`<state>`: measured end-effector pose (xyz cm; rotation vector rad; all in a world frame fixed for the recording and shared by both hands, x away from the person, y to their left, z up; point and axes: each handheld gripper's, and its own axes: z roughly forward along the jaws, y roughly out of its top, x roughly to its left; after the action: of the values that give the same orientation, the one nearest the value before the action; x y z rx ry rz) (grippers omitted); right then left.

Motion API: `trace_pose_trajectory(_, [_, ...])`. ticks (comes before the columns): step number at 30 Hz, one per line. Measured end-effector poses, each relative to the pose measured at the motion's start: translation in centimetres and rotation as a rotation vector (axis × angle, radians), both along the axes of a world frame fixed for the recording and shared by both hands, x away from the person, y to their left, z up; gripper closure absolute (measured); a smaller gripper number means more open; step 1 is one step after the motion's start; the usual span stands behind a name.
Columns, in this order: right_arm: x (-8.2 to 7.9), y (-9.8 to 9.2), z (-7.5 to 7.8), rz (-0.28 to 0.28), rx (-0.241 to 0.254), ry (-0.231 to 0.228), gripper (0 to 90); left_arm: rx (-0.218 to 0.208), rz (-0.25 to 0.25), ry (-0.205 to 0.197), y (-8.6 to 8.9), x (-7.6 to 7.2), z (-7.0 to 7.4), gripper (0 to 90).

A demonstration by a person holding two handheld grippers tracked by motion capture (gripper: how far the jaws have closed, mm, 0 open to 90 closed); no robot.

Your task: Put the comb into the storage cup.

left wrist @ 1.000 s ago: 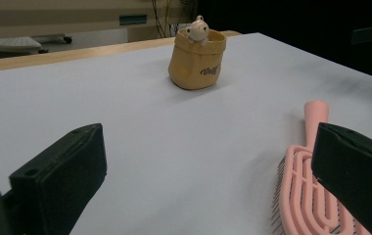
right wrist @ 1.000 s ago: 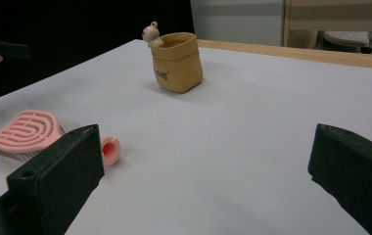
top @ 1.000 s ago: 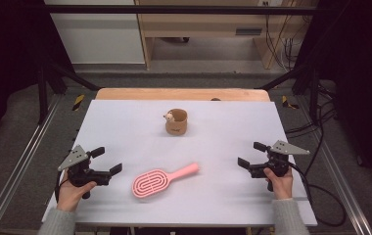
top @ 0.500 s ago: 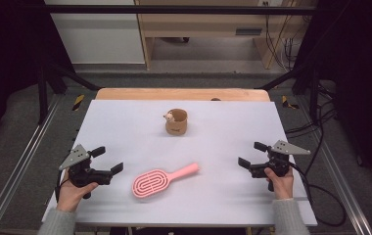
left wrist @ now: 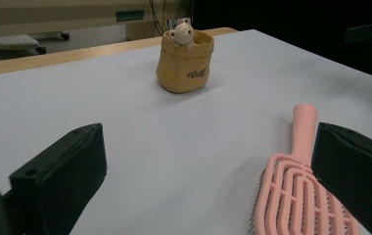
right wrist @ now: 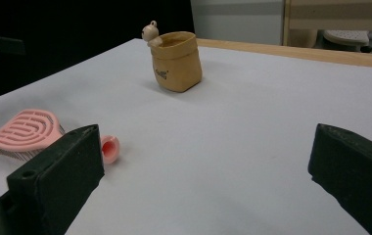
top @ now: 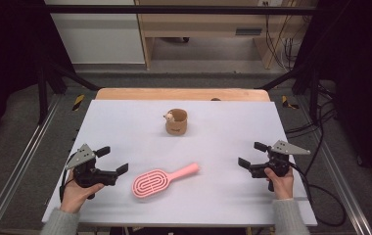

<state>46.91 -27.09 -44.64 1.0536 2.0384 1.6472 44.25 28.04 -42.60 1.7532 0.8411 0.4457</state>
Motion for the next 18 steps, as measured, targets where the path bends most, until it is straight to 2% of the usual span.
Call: trace_pose_trajectory(18, [0.0,0.0,0.0,-0.001,-0.001,0.0,0.6,0.036,-0.015,0.04,-2.4,-0.2,0.2,4.8])
